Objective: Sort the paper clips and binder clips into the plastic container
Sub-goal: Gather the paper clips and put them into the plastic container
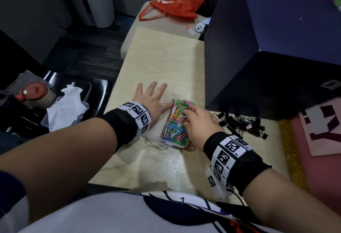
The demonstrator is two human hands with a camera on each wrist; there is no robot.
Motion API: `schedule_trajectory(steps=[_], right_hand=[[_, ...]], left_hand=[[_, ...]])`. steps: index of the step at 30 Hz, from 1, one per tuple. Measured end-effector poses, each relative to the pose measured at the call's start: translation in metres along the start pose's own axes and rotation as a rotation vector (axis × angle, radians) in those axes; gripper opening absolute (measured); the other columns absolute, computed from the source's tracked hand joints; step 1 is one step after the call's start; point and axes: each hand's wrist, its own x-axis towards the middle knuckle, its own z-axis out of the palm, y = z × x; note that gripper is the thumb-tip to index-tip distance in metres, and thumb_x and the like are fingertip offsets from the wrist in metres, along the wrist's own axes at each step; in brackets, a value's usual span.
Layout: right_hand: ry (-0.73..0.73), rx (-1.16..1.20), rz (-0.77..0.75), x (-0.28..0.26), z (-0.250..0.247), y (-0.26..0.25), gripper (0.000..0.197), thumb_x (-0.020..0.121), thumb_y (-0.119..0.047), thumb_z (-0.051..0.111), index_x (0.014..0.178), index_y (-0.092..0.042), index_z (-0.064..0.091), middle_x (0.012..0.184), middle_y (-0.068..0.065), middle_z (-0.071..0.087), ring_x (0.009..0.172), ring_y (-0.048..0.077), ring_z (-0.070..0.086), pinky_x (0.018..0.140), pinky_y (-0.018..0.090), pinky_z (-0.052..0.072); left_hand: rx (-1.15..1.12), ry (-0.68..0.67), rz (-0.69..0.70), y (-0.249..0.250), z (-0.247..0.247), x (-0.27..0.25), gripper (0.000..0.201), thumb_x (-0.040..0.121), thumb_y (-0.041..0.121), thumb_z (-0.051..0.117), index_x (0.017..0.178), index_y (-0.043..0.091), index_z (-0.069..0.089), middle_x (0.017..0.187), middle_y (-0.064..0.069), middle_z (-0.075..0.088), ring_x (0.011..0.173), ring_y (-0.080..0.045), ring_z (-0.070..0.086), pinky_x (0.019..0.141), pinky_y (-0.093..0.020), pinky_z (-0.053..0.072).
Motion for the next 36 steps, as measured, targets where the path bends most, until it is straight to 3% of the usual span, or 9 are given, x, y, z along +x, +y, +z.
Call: schedule_trajectory(steps=[6, 10, 16, 23, 27, 30, 32, 36], right_hand=[[-0.011, -0.014, 0.005, 0.005, -0.001, -0.001, 0.044, 0.098, -0.031, 0.039, 0.142, -0.024, 0.039, 0.149, -0.001, 0.033, 0.139, 0.021, 0.026, 0.115, 0.04, 0.02], [-0.017, -0.014, 0.006, 0.007, -0.001, 0.0, 0.044, 0.098, -0.03, 0.039, 0.142, -0.025, 0.039, 0.149, -0.002, 0.033, 0.138, 0.02, 0.026, 0.114, 0.04, 0.022], [-0.022, -0.016, 0.015, 0.007, -0.003, 0.0, 0.043, 0.098, -0.029, 0.039, 0.141, -0.025, 0.039, 0.147, -0.002, 0.034, 0.137, 0.021, 0.027, 0.114, 0.042, 0.025], [-0.02, -0.014, 0.015, 0.008, -0.002, -0.001, 0.042, 0.099, -0.029, 0.039, 0.14, -0.025, 0.041, 0.146, -0.002, 0.035, 0.136, 0.021, 0.028, 0.112, 0.041, 0.027], [-0.01, -0.009, 0.005, 0.008, -0.001, 0.0, 0.042, 0.098, -0.028, 0.039, 0.14, -0.027, 0.042, 0.146, -0.004, 0.036, 0.136, 0.019, 0.029, 0.112, 0.041, 0.028], [-0.005, 0.001, 0.005, 0.007, 0.0, 0.0, 0.041, 0.098, -0.027, 0.04, 0.139, -0.025, 0.044, 0.146, -0.004, 0.037, 0.135, 0.02, 0.03, 0.111, 0.042, 0.029], [0.005, 0.01, 0.007, 0.008, 0.0, 0.0, 0.04, 0.098, -0.026, 0.041, 0.138, -0.025, 0.046, 0.144, -0.004, 0.038, 0.133, 0.019, 0.031, 0.111, 0.042, 0.03], [0.021, 0.015, 0.009, 0.008, 0.001, 0.0, 0.04, 0.097, -0.026, 0.041, 0.136, -0.026, 0.047, 0.142, -0.005, 0.04, 0.131, 0.019, 0.033, 0.11, 0.041, 0.031]], left_hand=[[0.071, 0.024, 0.08, -0.003, -0.01, 0.004, 0.058, 0.094, 0.028, 0.043, 0.142, 0.05, 0.019, 0.159, -0.009, -0.014, 0.145, -0.036, -0.009, 0.109, -0.067, 0.008], [0.035, 0.027, 0.043, -0.002, -0.01, 0.004, 0.056, 0.091, 0.021, 0.045, 0.138, 0.047, 0.028, 0.159, -0.008, -0.01, 0.145, -0.035, -0.007, 0.11, -0.065, 0.012], [0.017, -0.015, 0.008, -0.003, -0.006, 0.008, 0.073, 0.09, 0.022, 0.05, 0.143, 0.052, 0.01, 0.159, -0.005, -0.012, 0.145, -0.034, -0.006, 0.109, -0.063, 0.013], [0.121, 0.045, 0.09, -0.004, -0.008, 0.005, 0.056, 0.093, 0.025, 0.043, 0.14, 0.048, 0.023, 0.158, -0.01, -0.009, 0.145, -0.036, -0.002, 0.106, -0.063, 0.021], [0.044, -0.004, 0.041, -0.002, -0.01, 0.002, 0.055, 0.087, 0.024, 0.054, 0.133, 0.049, 0.038, 0.158, -0.007, -0.004, 0.144, -0.035, 0.0, 0.106, -0.058, 0.024], [-0.145, -0.087, -0.062, -0.006, -0.015, 0.007, 0.037, 0.082, 0.028, 0.059, 0.11, 0.053, 0.055, 0.156, 0.0, 0.006, 0.143, -0.034, 0.007, 0.107, -0.055, 0.025], [-0.31, -0.105, -0.155, -0.013, -0.017, 0.015, 0.04, 0.078, 0.029, 0.058, 0.098, 0.063, 0.052, 0.154, 0.005, 0.013, 0.14, -0.033, 0.017, 0.107, -0.053, 0.029], [-0.417, -0.103, -0.227, -0.017, -0.012, 0.025, 0.055, 0.076, 0.025, 0.056, 0.104, 0.07, 0.045, 0.154, 0.007, 0.012, 0.14, -0.033, 0.016, 0.108, -0.053, 0.028]])
